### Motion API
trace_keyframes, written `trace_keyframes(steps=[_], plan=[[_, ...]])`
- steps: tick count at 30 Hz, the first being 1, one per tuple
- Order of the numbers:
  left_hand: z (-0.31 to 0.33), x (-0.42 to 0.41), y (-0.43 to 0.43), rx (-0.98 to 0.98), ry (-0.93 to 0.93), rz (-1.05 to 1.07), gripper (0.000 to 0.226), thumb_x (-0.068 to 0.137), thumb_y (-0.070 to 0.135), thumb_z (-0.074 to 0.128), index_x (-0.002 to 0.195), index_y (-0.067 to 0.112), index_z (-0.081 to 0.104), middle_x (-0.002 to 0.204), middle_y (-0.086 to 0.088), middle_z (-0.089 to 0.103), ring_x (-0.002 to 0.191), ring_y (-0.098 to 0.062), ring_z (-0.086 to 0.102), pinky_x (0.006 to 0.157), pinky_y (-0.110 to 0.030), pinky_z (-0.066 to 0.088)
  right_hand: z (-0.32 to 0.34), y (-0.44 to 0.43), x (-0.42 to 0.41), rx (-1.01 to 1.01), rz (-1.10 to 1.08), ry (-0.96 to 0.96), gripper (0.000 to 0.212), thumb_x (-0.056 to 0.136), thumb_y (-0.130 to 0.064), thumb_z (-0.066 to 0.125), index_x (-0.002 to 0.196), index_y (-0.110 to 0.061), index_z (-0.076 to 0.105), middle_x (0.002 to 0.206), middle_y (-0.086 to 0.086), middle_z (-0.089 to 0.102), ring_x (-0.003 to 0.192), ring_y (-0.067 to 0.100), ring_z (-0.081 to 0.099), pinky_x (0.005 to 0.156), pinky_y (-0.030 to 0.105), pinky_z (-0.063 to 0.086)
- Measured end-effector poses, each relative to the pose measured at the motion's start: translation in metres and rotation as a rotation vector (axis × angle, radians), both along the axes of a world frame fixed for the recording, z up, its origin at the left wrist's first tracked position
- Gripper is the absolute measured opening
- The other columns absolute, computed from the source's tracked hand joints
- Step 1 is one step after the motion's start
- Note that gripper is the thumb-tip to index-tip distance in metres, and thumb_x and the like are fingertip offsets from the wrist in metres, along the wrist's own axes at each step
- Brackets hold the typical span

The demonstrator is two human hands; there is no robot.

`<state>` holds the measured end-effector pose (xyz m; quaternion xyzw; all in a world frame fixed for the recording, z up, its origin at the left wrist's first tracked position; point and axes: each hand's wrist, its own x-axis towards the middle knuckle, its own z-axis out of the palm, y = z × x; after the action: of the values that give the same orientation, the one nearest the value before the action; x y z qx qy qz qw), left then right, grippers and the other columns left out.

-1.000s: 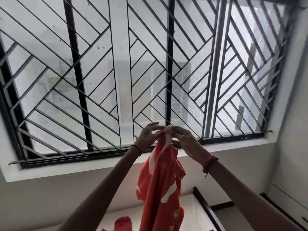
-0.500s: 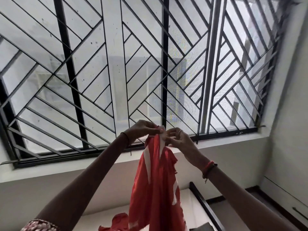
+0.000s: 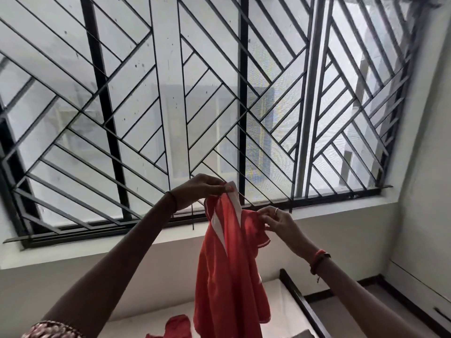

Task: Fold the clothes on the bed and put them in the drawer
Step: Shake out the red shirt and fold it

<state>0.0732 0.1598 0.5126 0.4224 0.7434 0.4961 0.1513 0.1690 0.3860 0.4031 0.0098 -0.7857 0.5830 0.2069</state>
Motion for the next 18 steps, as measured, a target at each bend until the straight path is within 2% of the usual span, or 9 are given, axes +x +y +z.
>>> trace_keyframes(steps=[3, 6, 9, 12, 15, 18], plan=[[0.001, -0.002, -0.004, -0.024, -0.049, -0.005, 0.029, 0.091, 0.012, 0.057, 0.102, -0.013, 0.064, 0.081, -0.004, 0.065, 0.073, -0.007, 0.058, 0.067, -0.017, 0.047, 0.008, 0.005, -0.001, 0.033, -0.06, 0.06, 0.021, 0.09, 0.004, 0.055, 0.084, -0.014, 0.064, 0.074, 0.0, 0.062, 0.062, -0.005, 0.055, 0.064, 0.015, 0.044], [0.0, -0.003, -0.006, -0.019, -0.089, 0.03, 0.024, 0.091, 0.011, 0.057, 0.105, -0.008, 0.066, 0.084, 0.0, 0.066, 0.073, -0.001, 0.06, 0.067, -0.013, 0.048, 0.024, 0.006, 0.002, 0.081, -0.014, 0.078, 0.015, 0.084, 0.003, 0.064, 0.083, -0.011, 0.067, 0.073, -0.003, 0.066, 0.064, -0.004, 0.058, 0.066, 0.013, 0.045], [-0.003, -0.006, -0.01, 0.01, -0.109, 0.08, 0.018, 0.088, 0.017, 0.062, 0.098, 0.006, 0.072, 0.092, -0.002, 0.065, 0.083, -0.006, 0.059, 0.074, -0.017, 0.047, 0.043, 0.01, 0.007, 0.165, 0.097, 0.043, 0.013, 0.082, 0.005, 0.066, 0.093, -0.002, 0.07, 0.081, 0.004, 0.07, 0.072, -0.001, 0.062, 0.072, 0.01, 0.048], [-0.008, -0.007, -0.011, 0.066, -0.135, 0.134, 0.03, 0.086, 0.019, 0.064, 0.105, -0.004, 0.067, 0.101, -0.012, 0.06, 0.093, -0.016, 0.054, 0.079, -0.023, 0.044, 0.057, 0.017, 0.009, 0.299, 0.154, -0.002, 0.021, 0.083, 0.009, 0.063, 0.099, -0.003, 0.07, 0.081, 0.0, 0.07, 0.073, -0.004, 0.063, 0.074, 0.01, 0.049], [-0.014, -0.005, -0.006, 0.106, -0.152, 0.162, 0.037, 0.086, 0.019, 0.064, 0.109, -0.009, 0.064, 0.099, -0.012, 0.059, 0.092, -0.015, 0.053, 0.079, -0.024, 0.043, 0.064, 0.018, 0.006, 0.589, 0.022, 0.137, 0.03, 0.079, 0.006, 0.067, 0.086, -0.023, 0.071, 0.078, -0.008, 0.068, 0.073, -0.005, 0.062, 0.074, 0.011, 0.047], [-0.013, 0.001, 0.005, 0.11, -0.151, 0.164, 0.033, 0.087, 0.022, 0.064, 0.103, -0.007, 0.067, 0.086, -0.002, 0.061, 0.078, -0.004, 0.057, 0.071, -0.015, 0.046, 0.065, 0.013, 0.002, 0.73, -0.067, 0.388, 0.012, 0.073, -0.004, 0.068, 0.08, -0.012, 0.073, 0.081, -0.002, 0.059, 0.075, 0.004, 0.058, 0.071, 0.013, 0.044]])
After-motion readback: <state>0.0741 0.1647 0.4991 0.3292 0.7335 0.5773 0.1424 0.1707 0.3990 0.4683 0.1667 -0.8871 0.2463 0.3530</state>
